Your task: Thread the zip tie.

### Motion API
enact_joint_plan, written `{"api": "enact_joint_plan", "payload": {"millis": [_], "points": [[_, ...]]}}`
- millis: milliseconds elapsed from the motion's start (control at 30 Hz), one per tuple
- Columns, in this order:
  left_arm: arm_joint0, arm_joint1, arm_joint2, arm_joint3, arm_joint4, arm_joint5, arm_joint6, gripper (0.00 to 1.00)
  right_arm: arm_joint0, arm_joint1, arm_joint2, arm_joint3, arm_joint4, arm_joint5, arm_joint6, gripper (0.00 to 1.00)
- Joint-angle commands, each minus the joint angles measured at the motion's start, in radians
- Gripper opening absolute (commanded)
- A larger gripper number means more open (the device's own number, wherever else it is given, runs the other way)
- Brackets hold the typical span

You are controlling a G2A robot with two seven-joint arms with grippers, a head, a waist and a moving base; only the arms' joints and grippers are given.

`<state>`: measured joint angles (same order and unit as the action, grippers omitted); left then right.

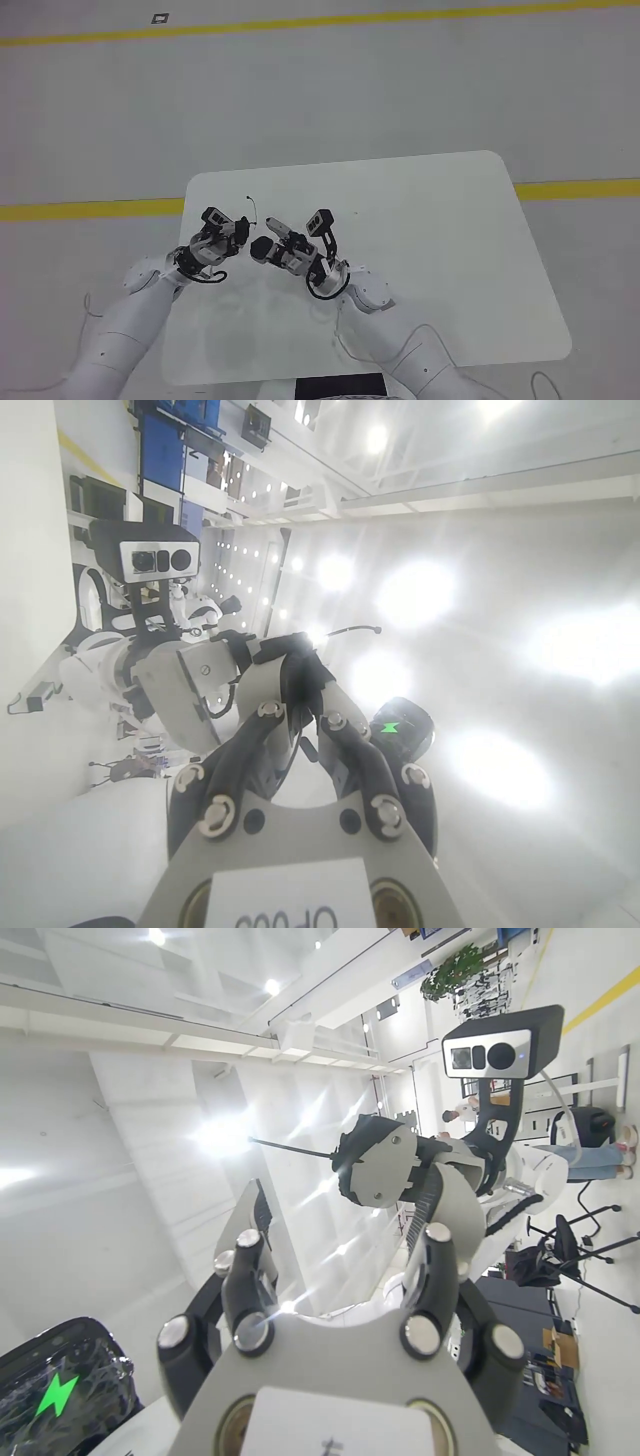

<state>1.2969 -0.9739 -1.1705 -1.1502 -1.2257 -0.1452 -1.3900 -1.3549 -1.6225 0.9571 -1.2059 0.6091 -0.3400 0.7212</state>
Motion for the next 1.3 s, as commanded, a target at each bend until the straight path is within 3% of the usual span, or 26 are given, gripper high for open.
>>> {"api": "enact_joint_plan", "payload": {"millis": [0,500,700,1267], "points": [[0.0,0.0,0.0,0.0,0.0,0.0,0.0,0.0,-0.002,-0.003,0.002,0.003,0.0,0.0,-0.002,0.48],[0.0,0.0,0.0,0.0,0.0,0.0,0.0,0.0,0.008,-0.032,0.0,0.047,0.031,0.0,-0.018,0.34],[0.0,0.0,0.0,0.0,0.0,0.0,0.0,0.0,0.01,-0.045,0.0,0.066,0.041,0.0,-0.024,0.36],[0.0,0.0,0.0,0.0,0.0,0.0,0.0,0.0,0.01,-0.083,0.03,0.098,0.048,0.0,-0.017,0.28]]}}
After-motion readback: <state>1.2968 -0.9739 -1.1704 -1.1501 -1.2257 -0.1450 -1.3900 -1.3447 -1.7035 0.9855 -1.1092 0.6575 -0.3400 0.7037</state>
